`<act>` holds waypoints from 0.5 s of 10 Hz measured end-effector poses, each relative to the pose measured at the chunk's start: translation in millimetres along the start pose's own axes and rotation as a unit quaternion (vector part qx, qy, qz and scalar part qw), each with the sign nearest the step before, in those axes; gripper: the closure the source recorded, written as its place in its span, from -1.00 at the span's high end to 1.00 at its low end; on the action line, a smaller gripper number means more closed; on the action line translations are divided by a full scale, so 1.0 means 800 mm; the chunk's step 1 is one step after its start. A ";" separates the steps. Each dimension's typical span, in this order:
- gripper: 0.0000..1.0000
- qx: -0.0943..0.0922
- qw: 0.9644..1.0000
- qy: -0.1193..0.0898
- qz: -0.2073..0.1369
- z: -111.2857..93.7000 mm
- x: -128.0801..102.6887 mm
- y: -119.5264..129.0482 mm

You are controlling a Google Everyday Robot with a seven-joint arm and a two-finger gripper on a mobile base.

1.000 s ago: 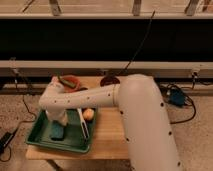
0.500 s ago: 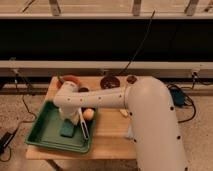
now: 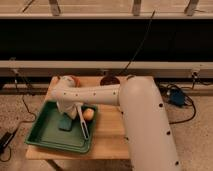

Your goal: Wipe tray with sponge

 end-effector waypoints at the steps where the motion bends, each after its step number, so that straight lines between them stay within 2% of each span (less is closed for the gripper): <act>1: -1.00 0.002 1.000 0.000 -0.009 0.000 -0.007 -0.016; 4: -1.00 0.011 0.999 -0.004 -0.046 -0.002 -0.041 -0.063; 5: -1.00 0.014 0.998 -0.006 -0.055 -0.005 -0.050 -0.070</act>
